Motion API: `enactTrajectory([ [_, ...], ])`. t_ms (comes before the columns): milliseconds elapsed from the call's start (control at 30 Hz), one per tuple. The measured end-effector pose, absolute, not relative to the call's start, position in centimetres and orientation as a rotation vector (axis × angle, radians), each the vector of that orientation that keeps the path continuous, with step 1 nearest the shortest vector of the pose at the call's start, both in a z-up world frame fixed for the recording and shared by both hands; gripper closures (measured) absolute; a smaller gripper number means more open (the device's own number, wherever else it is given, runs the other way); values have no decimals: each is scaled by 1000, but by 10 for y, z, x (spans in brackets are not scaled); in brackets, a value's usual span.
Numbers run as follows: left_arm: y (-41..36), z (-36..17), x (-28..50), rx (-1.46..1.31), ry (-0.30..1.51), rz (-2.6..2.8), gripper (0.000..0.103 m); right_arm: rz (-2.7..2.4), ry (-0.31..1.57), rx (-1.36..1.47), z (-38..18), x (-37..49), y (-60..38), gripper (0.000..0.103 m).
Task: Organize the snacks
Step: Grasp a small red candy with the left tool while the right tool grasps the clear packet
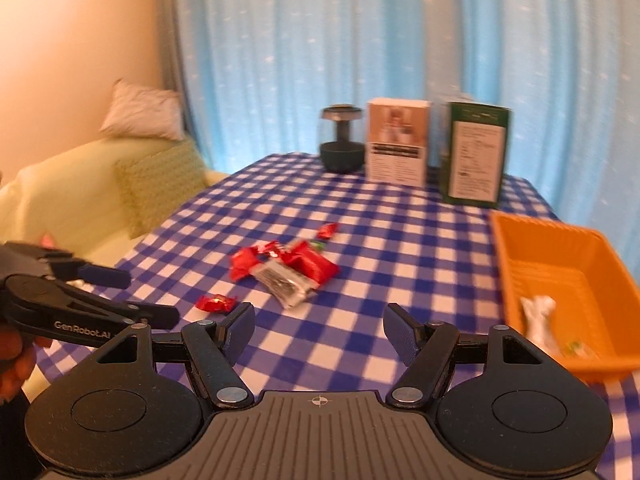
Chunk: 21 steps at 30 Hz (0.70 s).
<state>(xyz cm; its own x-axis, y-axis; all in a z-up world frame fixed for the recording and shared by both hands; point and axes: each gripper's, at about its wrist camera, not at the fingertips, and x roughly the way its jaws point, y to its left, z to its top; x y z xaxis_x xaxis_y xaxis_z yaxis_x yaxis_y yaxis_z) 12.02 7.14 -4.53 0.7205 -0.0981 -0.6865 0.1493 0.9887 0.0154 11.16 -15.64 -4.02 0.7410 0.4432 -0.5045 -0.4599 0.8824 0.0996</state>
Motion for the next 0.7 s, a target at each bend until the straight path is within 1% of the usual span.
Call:
enactTrajectory([
  [67, 75, -54, 131, 98, 769, -155, 27, 523, 556, -53, -49, 127, -150, 32],
  [100, 76, -58, 135, 103, 775, -163, 32, 533, 564, -58, -54, 133, -148, 32],
  [200, 83, -71, 151, 114, 801, -181, 39, 556, 584, -64, -67, 153, -144, 32],
  [467, 89, -93, 192, 214, 814, -247, 46, 629, 602, -93, -88, 195, -129, 33],
  [600, 90, -102, 209, 264, 832, -282, 58, 642, 611, -91, -95, 212, -120, 33],
  [700, 92, -109, 217, 281, 858, -315, 64, 655, 614, -107, -100, 220, -113, 33],
])
